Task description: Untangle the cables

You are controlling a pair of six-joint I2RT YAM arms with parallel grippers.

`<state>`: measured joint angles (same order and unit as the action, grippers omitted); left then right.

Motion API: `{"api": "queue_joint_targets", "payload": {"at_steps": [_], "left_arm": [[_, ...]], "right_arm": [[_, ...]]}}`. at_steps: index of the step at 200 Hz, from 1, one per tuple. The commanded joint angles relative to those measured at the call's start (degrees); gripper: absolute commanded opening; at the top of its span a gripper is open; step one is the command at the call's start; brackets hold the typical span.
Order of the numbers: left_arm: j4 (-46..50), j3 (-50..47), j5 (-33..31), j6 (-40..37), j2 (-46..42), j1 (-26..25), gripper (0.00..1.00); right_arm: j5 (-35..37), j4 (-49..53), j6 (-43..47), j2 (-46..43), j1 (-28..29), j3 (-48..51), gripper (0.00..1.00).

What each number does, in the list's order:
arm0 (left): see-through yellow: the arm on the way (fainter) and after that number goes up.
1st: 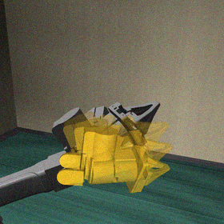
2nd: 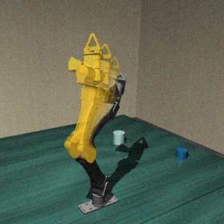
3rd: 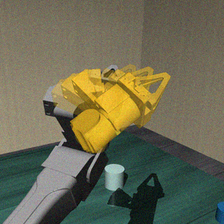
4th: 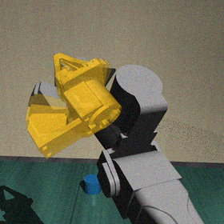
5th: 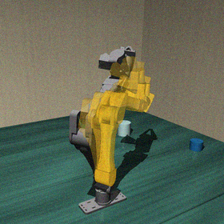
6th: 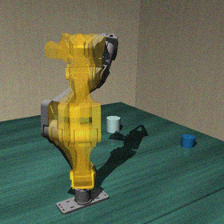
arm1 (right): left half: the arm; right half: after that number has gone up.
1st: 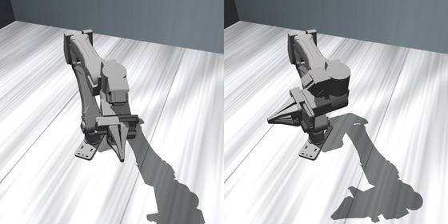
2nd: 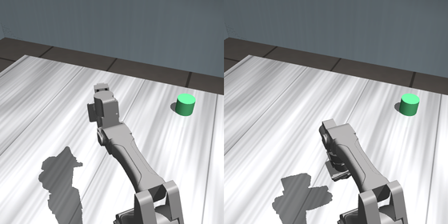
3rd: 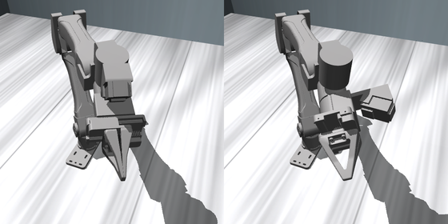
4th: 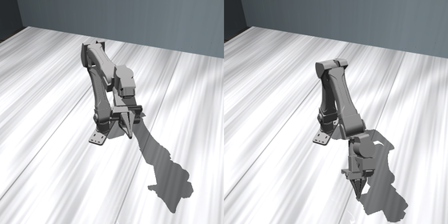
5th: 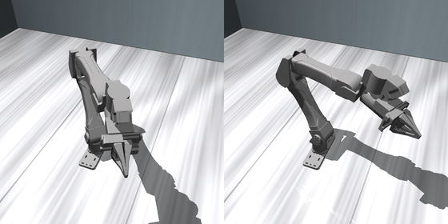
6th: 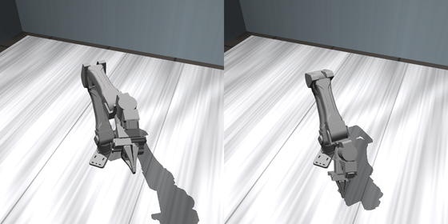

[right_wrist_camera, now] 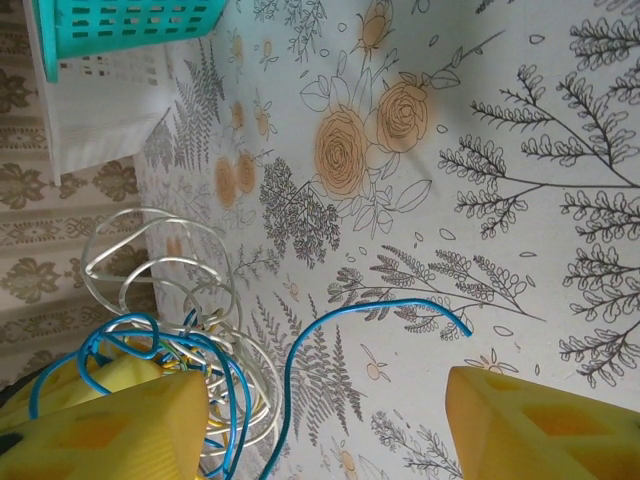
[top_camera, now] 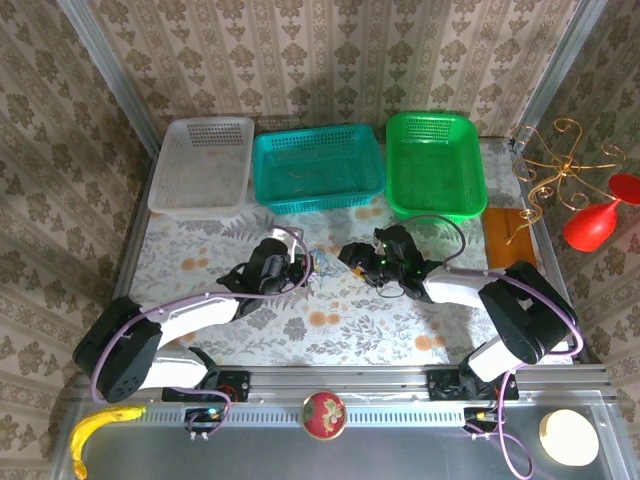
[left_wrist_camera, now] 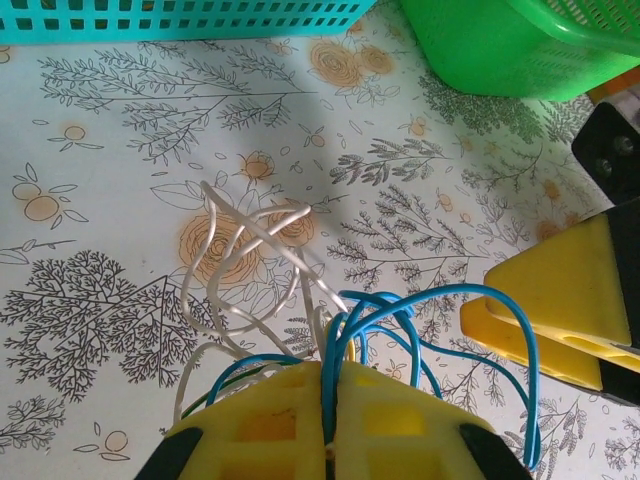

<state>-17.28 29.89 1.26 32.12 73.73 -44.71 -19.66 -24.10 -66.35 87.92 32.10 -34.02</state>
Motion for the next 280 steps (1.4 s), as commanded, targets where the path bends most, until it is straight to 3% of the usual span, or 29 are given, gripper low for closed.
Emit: {"api": "queue_joint_targets", "payload": {"at_steps": [1, 80, 172, 222, 280], "left_arm": [[-4.0, -1.0, -1.2, 1.7, -2.3, -0.3, 0.0], [-9.2, -3.1, -1.9, 4.2, -6.7, -0.3, 0.0], [-11.5, -3.2, -1.3, 4.8, -7.2, -0.5, 0.0], [-12.0, -4.2, -1.4, 4.9, -7.6, -0.5, 0.0], [-13.3, -5.8, -2.0, 5.4, -7.8, -0.6, 0.0]], "right_arm": [[-1.0, -3.7, -3.8, 0.1, -0.2, 1.3, 0.68], [-0.5, -14.9, -16.3, 0.4, -0.2, 3.7, 0.82], [2.1, -29.8, -28.0, 7.0, -0.2, 3.6, 0.75], [3.2, -30.8, -29.3, 8.4, -0.2, 1.7, 0.58], [3.6, -31.3, -29.3, 9.7, -0.6, 0.2, 0.1]]}}
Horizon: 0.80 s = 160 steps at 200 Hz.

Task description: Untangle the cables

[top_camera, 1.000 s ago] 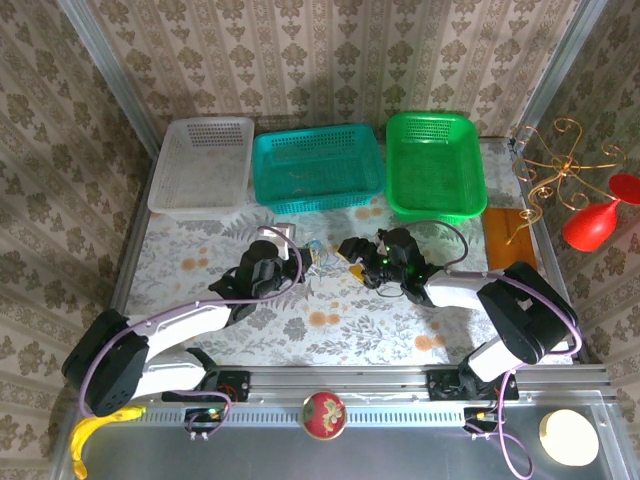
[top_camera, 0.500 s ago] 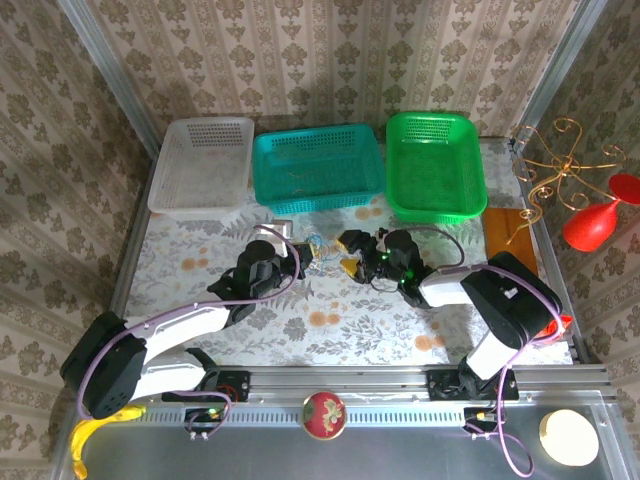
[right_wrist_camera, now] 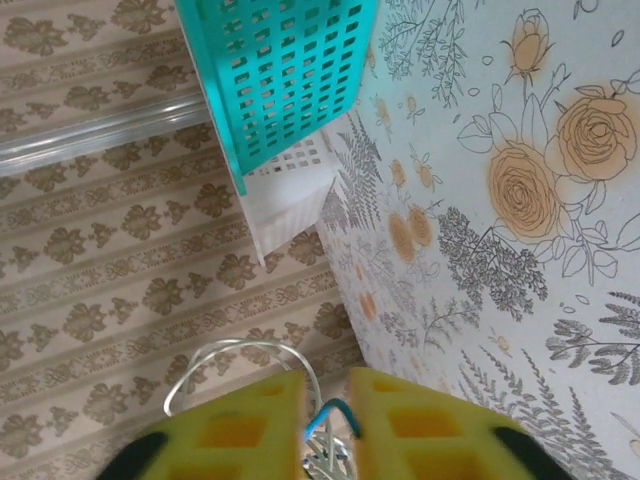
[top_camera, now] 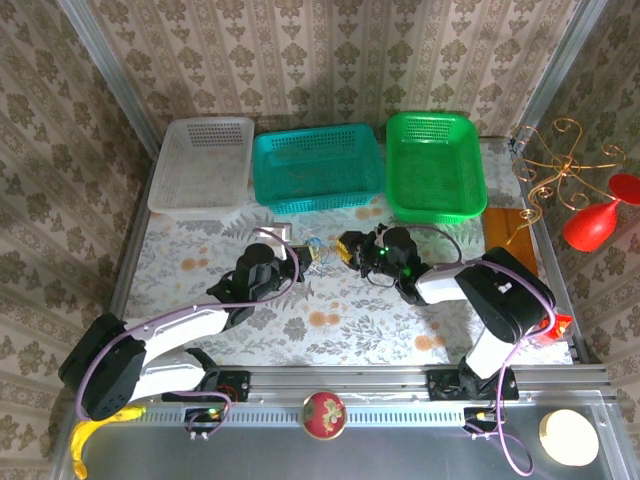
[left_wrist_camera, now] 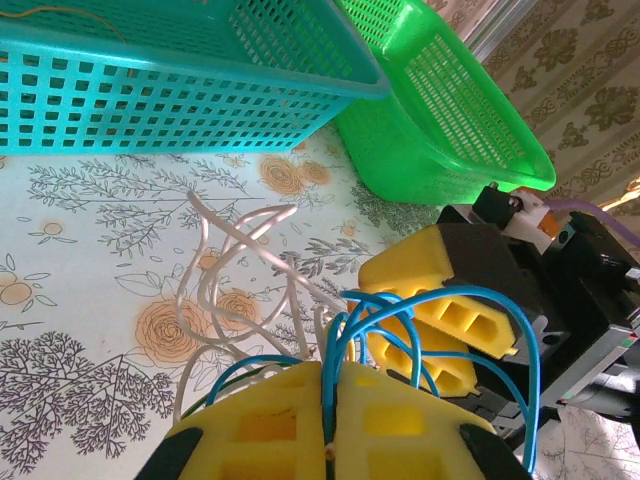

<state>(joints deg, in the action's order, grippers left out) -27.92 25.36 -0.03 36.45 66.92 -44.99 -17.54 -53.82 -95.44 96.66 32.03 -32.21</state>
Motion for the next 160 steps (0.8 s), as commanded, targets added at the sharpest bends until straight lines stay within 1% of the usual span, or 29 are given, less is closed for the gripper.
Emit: {"api": "queue_joint_targets", "payload": {"at_steps": [1, 16, 41, 66, 90, 117, 127, 143, 150, 160], "left_arm": [[-2.6, -1.3, -0.7, 1.1, -1.0, -0.3, 0.0], [-2.8, -1.6, -0.8, 1.2, -0.9, -0.3, 0.0], [-2.8, -2.2, -1.2, 1.1, -0.8, -0.3, 0.0], [-2.8, -3.2, -1.9, 0.9, -0.5, -0.2, 0.0], [-2.3, -4.1, -2.5, 0.5, 0.5, 0.0, 0.0], [-2.5, -5.0, -3.2, 0.0, 3.1, 0.2, 0.0], [-3.2, -5.3, -3.3, -0.2, 4.5, 0.3, 0.06], [-4.4, -5.6, -3.1, -0.3, 6.9, 0.6, 0.16], [-4.8, -5.5, -3.0, -0.4, 7.9, 0.8, 0.23], [-5.5, -5.3, -2.5, -0.7, 9.2, 0.9, 0.37]], "right_arm": [[1.5, -1.6, -0.1, 1.0, -0.5, -1.6, 0.1], [1.2, -1.4, 0.4, 0.7, -1.0, -1.9, 0.0], [0.4, 0.2, 2.1, -0.7, -2.1, -2.0, 0.0], [-0.1, 3.7, 5.5, -4.1, -3.5, -2.0, 0.0], [-0.8, 13.1, 12.2, -9.6, -4.3, -4.1, 0.0], [0.0, 29.1, 25.0, -16.5, -3.7, -9.0, 0.0], [0.9, 35.2, 30.1, -19.8, -3.3, -11.3, 0.0], [2.3, 42.7, 36.7, -22.3, -2.3, -14.4, 0.0], [2.6, 44.8, 38.9, -22.9, -2.0, -15.3, 0.0], [2.5, 47.0, 41.4, -23.3, -1.5, -16.7, 0.0]]}}
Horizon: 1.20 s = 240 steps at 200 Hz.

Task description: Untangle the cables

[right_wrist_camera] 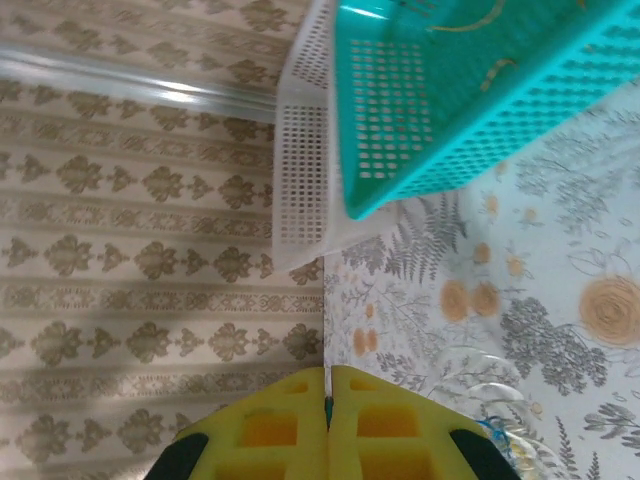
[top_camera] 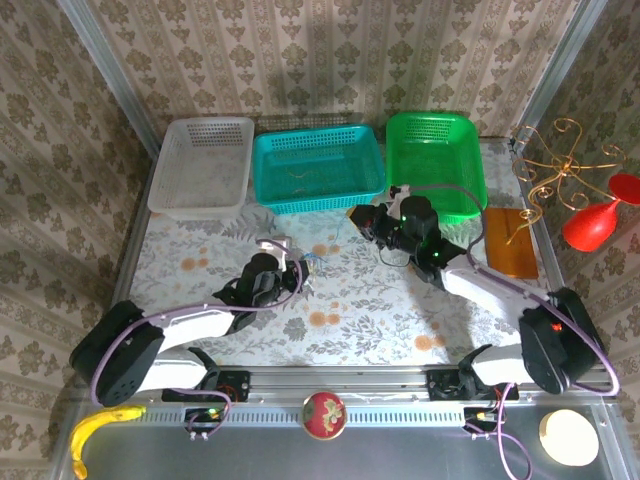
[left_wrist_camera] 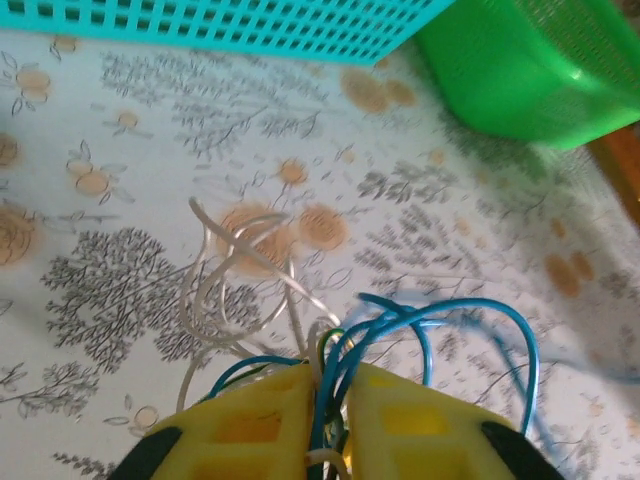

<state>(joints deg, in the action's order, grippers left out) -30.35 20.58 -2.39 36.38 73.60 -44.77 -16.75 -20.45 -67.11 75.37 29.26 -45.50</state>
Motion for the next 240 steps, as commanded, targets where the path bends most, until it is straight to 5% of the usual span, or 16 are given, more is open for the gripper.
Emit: {"api": "queue_joint_targets", "payload": {"at_steps": [1, 39, 77, 127, 201, 240], "left_arm": [[-3.1, -0.5, -0.1, -0.6, 2.6, 0.7, 0.38], [-3.7, -0.9, 0.5, -1.4, 3.3, 1.0, 0.77], [-1.1, -2.2, 0.6, -3.6, -2.5, 1.0, 0.92], [5.7, 2.4, 3.2, -12.1, -4.1, 0.3, 0.94], [0.6, 9.7, 8.1, -17.2, 11.8, -0.5, 0.93], [-2.5, 12.1, 7.2, -15.2, 19.4, -0.2, 0.71]], "right_arm": [[1.7, 13.8, 13.3, -2.0, 1.4, -3.6, 0.0], [1.7, 20.0, 20.0, -2.3, 3.0, -7.1, 0.0], [1.6, 23.4, 23.7, -2.6, 3.6, -9.0, 0.0], [0.9, 25.1, 24.6, -1.6, 4.4, -12.1, 0.0], [-0.3, 26.4, 23.6, 0.2, 5.1, -16.2, 0.0], [-3.2, 27.7, 22.1, -0.2, 5.2, -19.4, 0.0]]}}
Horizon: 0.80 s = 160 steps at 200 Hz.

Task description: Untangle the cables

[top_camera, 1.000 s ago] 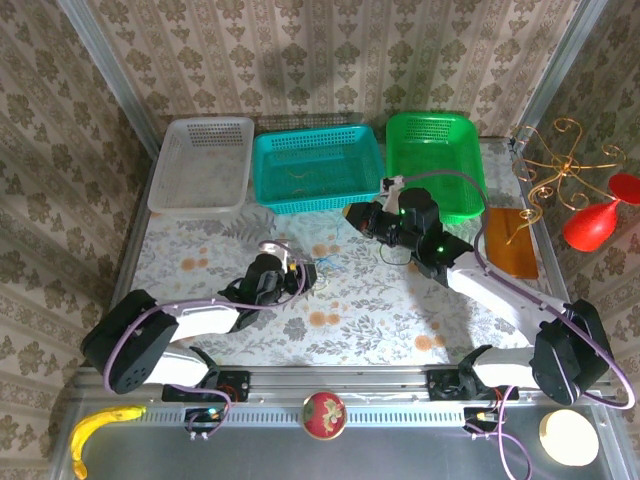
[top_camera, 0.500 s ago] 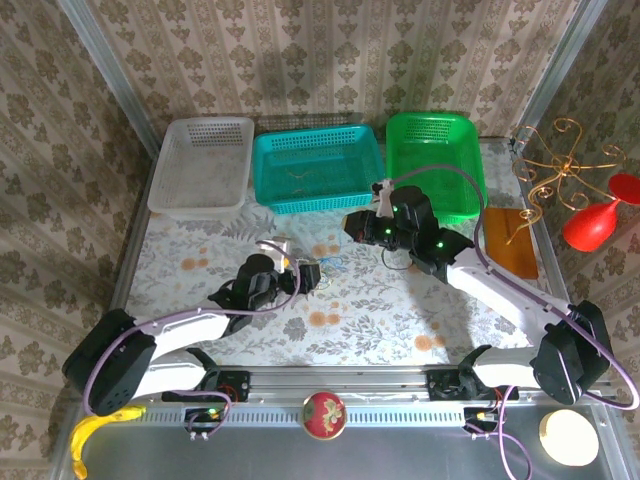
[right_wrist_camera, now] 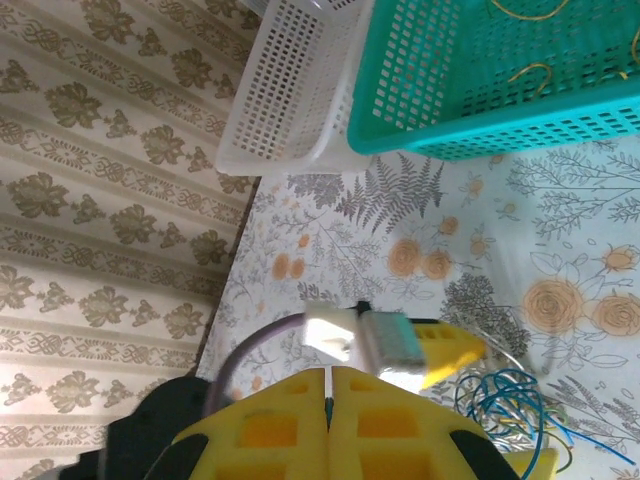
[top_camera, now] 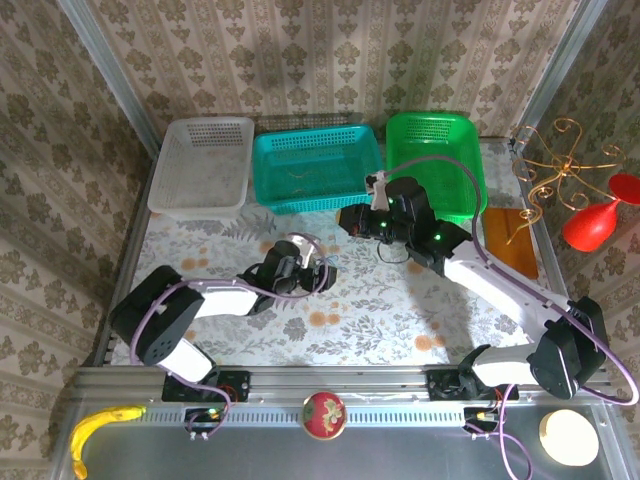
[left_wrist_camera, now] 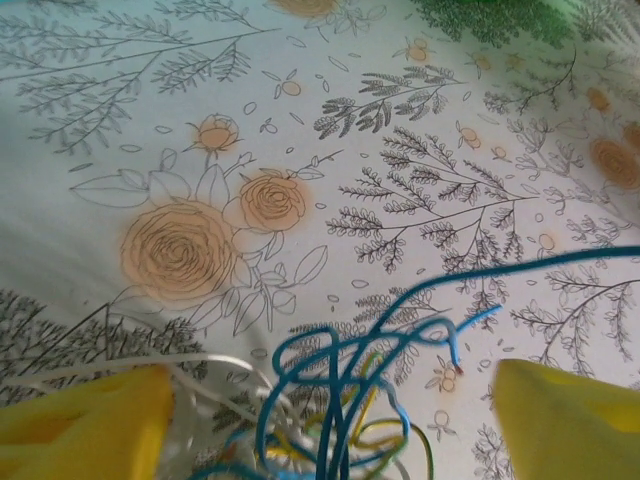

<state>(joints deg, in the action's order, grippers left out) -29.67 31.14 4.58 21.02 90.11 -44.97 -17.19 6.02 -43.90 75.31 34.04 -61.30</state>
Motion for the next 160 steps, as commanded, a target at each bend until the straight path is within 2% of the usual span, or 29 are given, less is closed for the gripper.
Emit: {"api": "queue_joint_targets", "payload": {"at_steps": [1, 23, 42, 91, 160], "left_arm": [[-3.3, 1.5, 0.3, 0.3, 3.0, -0.1, 0.7], [-6.0, 0.0, 0.2, 2.0, 4.4, 0.0, 0.53], [-7.1, -1.7, 0.2, 2.5, 4.5, 0.1, 0.47], [-9.5, -5.4, 0.2, 3.8, 4.2, 0.0, 0.42], [-10.1, -6.0, 0.6, 4.2, 3.0, 0.1, 0.42]], "right_arm": [[-2.8, 1.4, -1.1, -0.2, 0.4, -3.8, 0.0], [-4.2, 4.3, -0.4, -1.2, 0.2, -8.4, 0.0], [-5.1, 6.8, -0.1, -2.3, -0.6, -13.3, 0.0], [-6.6, 7.9, -2.8, -4.8, -5.7, -22.4, 0.0], [-4.0, 10.6, -1.4, -6.8, -11.5, -28.8, 0.0]]}}
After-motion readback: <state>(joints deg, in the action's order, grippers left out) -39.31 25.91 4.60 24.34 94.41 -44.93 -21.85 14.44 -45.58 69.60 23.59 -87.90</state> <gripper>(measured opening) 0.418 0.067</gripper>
